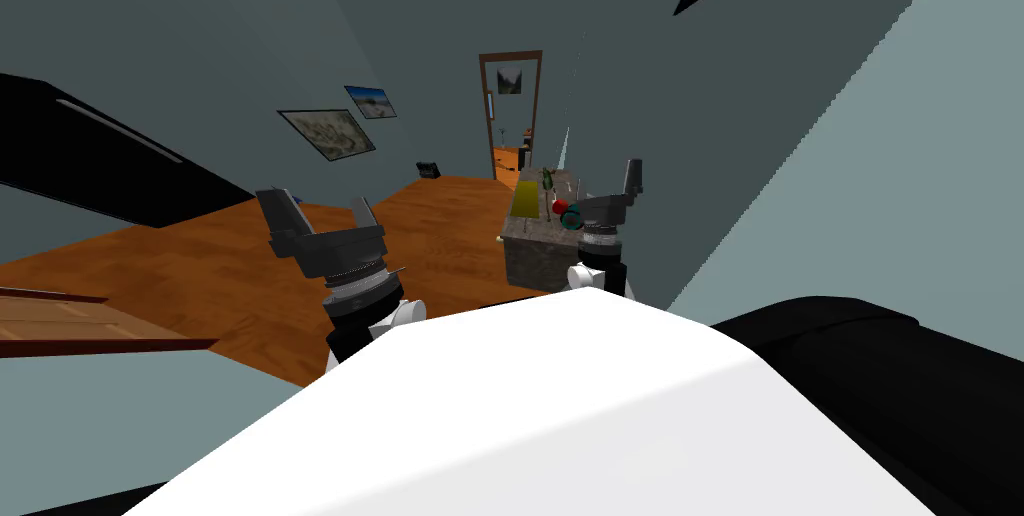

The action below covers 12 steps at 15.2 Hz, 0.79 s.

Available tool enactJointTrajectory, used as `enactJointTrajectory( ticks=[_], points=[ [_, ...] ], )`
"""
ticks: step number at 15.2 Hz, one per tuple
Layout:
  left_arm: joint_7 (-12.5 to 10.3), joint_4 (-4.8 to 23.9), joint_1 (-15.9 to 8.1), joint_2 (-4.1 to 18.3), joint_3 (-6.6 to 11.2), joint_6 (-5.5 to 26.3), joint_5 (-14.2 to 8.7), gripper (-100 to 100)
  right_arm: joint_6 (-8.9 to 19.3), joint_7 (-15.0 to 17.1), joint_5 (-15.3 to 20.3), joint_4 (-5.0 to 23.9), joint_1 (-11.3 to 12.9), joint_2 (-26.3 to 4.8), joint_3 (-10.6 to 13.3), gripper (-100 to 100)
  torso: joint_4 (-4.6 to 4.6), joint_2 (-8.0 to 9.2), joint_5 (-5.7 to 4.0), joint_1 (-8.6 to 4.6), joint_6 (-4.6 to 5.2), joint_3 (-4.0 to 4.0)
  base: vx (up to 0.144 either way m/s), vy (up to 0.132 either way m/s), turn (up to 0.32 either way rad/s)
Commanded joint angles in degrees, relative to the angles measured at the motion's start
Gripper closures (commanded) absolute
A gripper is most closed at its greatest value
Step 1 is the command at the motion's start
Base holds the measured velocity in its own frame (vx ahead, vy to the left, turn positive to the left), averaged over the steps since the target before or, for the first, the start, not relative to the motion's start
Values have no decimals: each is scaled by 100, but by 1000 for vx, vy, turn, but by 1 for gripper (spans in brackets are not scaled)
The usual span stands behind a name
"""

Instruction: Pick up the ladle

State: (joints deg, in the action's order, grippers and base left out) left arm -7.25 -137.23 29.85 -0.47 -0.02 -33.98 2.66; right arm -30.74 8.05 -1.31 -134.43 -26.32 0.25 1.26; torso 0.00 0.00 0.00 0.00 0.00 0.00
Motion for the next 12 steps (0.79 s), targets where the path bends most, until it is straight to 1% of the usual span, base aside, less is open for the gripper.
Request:
enactJointTrajectory(
  ticks=[1, 2, 3, 4, 5, 7, 8, 9, 10, 11, 12],
  points=[
    [0, 0, 0, 0, 0, 0, 0, 0, 184, 127, -113, 22, -44, -236, -52, -100, 0, 0, 0, 0, 0, 0, 11, 26, -18],
    [0, 0, 0, 0, 0, 0, 0, 0, 307, 212, -188, 38, -72, -355, -87, -100, -1, -2, 1, 5, 0, -1, 43, 62, -40],
    [0, 0, 1, 0, 0, 0, 0, 0, 307, 212, -188, 38, -72, -355, -87, -100, -2, -10, 3, 15, 1, -5, 57, 74, -31],
    [0, 0, 1, -1, 0, 0, 0, 0, 457, 316, -280, 57, -106, -481, -131, -100, -3, -17, 5, 23, 0, -9, 69, 87, -23],
    [0, 0, 1, -1, -1, 0, 0, 0, 457, 316, -280, 57, -106, -481, -131, -100, -5, -23, 6, 30, 0, -13, 55, 90, -18],
    [0, 0, 1, -1, -1, 0, 0, 0, 766, 578, -511, 105, -191, -746, -241, -100, -5, -22, 8, 38, 0, -13, 53, 101, -36],
    [0, 0, 1, -1, -1, 0, 0, 0, 836, 578, -511, 105, -191, -746, -241, -100, -6, -24, 9, 41, 0, -14, 61, 101, -35],
    [0, 0, 1, -1, -1, 0, 0, 0, 1030, 734, -648, 134, -240, -883, -307, -100, -6, -26, 9, 42, 0, -15, 69, 104, -27],
    [0, 0, 1, -1, -1, 0, 0, 0, 1062, 734, -648, 134, -240, -883, -307, -100, -7, -29, 9, 43, 0, -17, 67, 92, -25],
    [0, 0, 1, -1, -1, 0, 0, 0, 1245, 904, -797, 166, -293, -1024, -380, -100, -7, -29, 9, 40, 0, -17, 64, 89, -28],
    [0, 0, 1, -1, -1, 0, 0, 0, 1308, 904, -797, 166, -293, -1024, -380, -100, -7, -29, 8, 38, 0, -17, 60, 82, -30]
  ],
)
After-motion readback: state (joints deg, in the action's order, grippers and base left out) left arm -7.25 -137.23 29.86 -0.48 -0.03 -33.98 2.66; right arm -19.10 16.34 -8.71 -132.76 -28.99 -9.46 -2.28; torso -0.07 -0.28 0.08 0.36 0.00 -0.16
